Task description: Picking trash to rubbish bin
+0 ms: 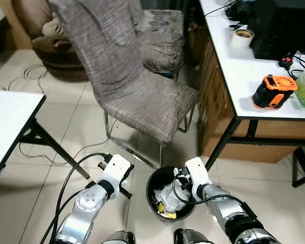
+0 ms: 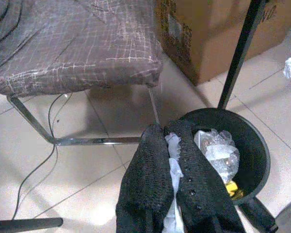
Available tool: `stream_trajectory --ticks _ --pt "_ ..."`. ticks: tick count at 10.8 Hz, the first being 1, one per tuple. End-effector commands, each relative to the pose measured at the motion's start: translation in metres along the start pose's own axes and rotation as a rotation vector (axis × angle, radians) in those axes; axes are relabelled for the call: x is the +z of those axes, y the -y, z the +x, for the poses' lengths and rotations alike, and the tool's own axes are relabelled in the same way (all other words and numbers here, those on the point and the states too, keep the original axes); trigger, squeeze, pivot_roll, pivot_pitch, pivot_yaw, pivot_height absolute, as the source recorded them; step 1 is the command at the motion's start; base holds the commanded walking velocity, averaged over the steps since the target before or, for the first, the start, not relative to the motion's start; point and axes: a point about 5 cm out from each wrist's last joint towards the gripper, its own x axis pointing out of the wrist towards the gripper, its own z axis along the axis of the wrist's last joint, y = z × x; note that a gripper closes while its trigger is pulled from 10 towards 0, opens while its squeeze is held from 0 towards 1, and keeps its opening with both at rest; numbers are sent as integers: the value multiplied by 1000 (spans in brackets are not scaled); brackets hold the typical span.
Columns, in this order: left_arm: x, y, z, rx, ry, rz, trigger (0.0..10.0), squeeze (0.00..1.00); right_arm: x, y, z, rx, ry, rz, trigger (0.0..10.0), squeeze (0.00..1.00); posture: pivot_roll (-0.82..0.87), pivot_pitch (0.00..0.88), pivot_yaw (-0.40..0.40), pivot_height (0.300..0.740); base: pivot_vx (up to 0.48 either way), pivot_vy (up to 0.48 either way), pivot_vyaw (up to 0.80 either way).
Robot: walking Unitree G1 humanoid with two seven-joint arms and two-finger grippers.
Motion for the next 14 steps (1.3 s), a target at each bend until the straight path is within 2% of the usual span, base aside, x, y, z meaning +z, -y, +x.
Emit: stream_trajectory --ticks 1,2,3,4,7,12,13,14 --pt "1 -2 1 11 -5 -4 10000 0 2 1 1 -12 15 -1 10000 0 -50 166 26 740 0 0 0" --pt "1 -2 2 13 -8 -5 10000 0 7 5 1 -37 27 -14 10000 0 -50 165 28 740 0 0 0" --pt "2 -3 3 13 -9 -2 10000 0 11 8 2 -39 43 16 10000 286 -52 157 32 740 0 0 0" --pt "2 -3 4 12 -10 -2 10000 0 14 11 2 -47 58 39 10000 1000 -55 157 33 740 0 0 0" --pt "6 -3 12 11 -5 -27 10000 0 17 15 2 -22 51 74 10000 1000 -66 142 36 740 0 0 0" --pt "11 -4 21 5 4 -3 10000 0 19 21 1 -28 44 81 10000 1000 -75 131 38 740 0 0 0" --pt "13 -3 23 1 12 -11 10000 0 19 23 1 -44 37 59 10000 1000 -76 131 35 740 0 0 0" --pt "14 6 31 -41 9 -39 10000 0 17 26 -1 -63 37 50 10000 1000 -81 135 23 740 0 0 0"
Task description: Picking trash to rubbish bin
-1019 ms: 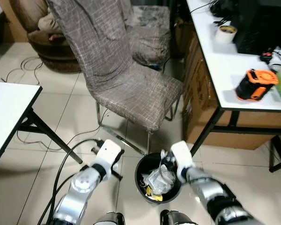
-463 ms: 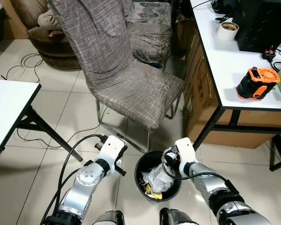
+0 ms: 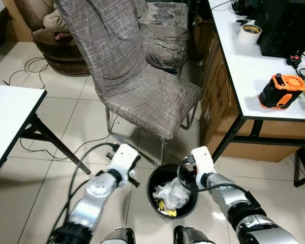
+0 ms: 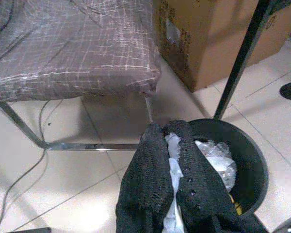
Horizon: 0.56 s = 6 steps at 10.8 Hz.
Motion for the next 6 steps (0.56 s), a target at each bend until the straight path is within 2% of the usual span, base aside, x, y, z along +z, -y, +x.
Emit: stream_trajectory --ticks 1,2,3,5,6 --pt "-6 15 11 -81 -37 -12 10000 0 -5 2 -6 8 9 -26 10000 0 -100 143 19 740 0 0 0" --pt "-8 26 19 -139 -65 12 10000 0 -6 5 -14 24 31 -66 10000 0 -115 147 21 740 0 0 0" --pt "-7 41 30 -206 -89 29 10000 0 -13 9 -39 50 50 -106 10000 0 -170 147 43 740 0 0 0" --pt "14 63 48 -269 -54 -7 10000 0 -24 7 -98 98 62 -101 10000 0 -238 155 69 740 0 0 0" --pt "23 68 53 -284 -31 -18 10000 1000 -31 3 -122 101 47 -74 10000 0 -248 153 73 740 0 0 0"
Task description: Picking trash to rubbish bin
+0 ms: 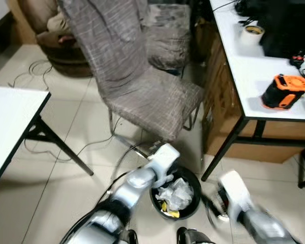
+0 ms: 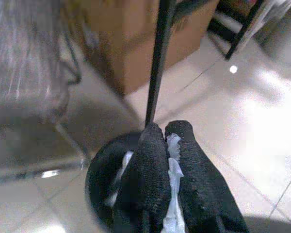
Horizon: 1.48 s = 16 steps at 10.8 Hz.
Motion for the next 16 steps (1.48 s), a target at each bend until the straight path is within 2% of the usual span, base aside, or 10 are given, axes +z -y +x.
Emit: stream_trajectory --ticks 1,2,4,6,11,13,16 --pt "-4 2 0 -20 -5 -36 10000 1000 4 1 -7 -11 1 14 10000 0 -251 151 73 740 0 0 0" --pt "2 3 3 -26 17 -19 10000 1000 1 -7 -19 -14 -26 31 10000 0 -255 148 72 740 0 0 0" --pt "11 -1 6 -11 50 -31 10000 1000 2 -15 -22 -4 -58 43 10000 0 -252 145 65 740 0 0 0" --pt "15 -1 7 -28 73 -72 10000 1000 3 -13 -17 -16 -68 37 10000 0 -251 141 59 740 0 0 0" --pt "16 11 11 -100 95 -127 10000 1000 8 -13 -17 -29 -81 26 10000 0 -254 135 57 740 0 0 0" --pt "17 13 12 -110 103 -123 10000 1000 9 -12 -17 -32 -84 26 10000 0 -254 134 58 740 0 0 0" --pt "22 8 11 -78 134 -113 10000 1000 10 -6 -16 -39 -88 26 10000 0 -254 136 56 740 0 0 0"
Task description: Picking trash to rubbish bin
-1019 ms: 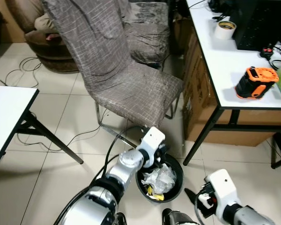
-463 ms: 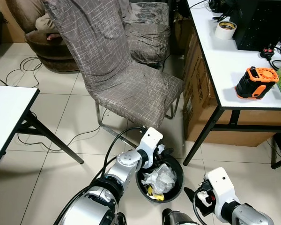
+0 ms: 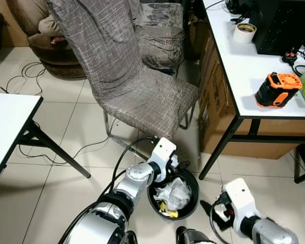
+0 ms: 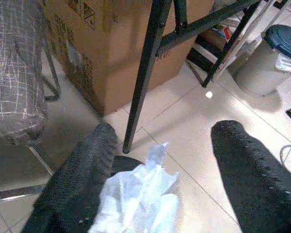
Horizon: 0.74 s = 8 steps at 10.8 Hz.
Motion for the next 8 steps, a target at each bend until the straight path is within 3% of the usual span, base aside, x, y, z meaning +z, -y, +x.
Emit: stream_trajectory --ticks 1,3,5,8 --pt "14 16 13 -42 41 0 10000 1000 -6 3 -1 -6 -29 15 10000 0 -255 137 55 740 0 0 0" --pt "16 17 13 -43 56 -3 10000 1000 -10 10 0 -8 -38 12 10000 0 -254 137 53 740 0 0 0" --pt "16 22 15 -80 48 5 10000 1000 -14 16 1 -16 -56 -56 10000 0 -257 136 52 740 0 0 0" --pt "15 23 14 -80 61 84 10000 1000 -22 15 3 -17 -57 -64 10000 0 -252 132 51 740 0 0 0"
